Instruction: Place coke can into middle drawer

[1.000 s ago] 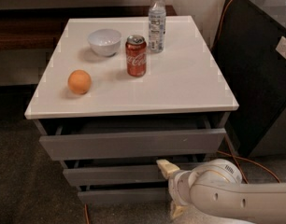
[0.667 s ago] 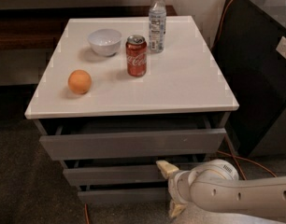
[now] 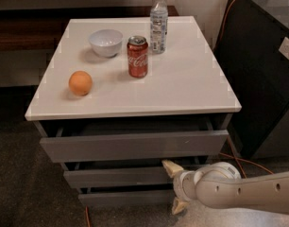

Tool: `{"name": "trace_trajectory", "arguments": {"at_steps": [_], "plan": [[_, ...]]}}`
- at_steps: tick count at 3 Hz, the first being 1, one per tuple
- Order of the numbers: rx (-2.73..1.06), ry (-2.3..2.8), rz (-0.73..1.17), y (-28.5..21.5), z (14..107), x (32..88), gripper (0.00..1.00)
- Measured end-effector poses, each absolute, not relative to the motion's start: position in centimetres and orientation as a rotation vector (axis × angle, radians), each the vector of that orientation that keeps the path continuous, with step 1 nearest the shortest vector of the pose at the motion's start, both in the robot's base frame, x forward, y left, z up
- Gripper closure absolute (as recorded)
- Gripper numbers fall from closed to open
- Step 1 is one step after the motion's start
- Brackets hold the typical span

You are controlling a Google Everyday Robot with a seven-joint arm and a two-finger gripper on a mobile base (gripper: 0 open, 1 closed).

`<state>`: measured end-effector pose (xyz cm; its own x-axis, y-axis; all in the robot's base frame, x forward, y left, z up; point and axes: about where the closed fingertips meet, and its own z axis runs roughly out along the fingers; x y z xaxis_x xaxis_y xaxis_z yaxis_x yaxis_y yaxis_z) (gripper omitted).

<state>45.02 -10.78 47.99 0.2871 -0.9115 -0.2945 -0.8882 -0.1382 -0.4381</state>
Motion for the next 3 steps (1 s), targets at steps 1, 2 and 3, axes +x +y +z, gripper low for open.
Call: {"name": "trace_trajectory", "arguments": {"at_steps": [1,2,3], "plan": [[-1.994,1.619,-0.069,-11.6,47.0,46.8,0.0],[-1.942,1.654,-0.064,-12.2,45.6,48.6,0.0],[-1.906,1.683,-0.07,-12.9,44.0,50.5,0.01]]}}
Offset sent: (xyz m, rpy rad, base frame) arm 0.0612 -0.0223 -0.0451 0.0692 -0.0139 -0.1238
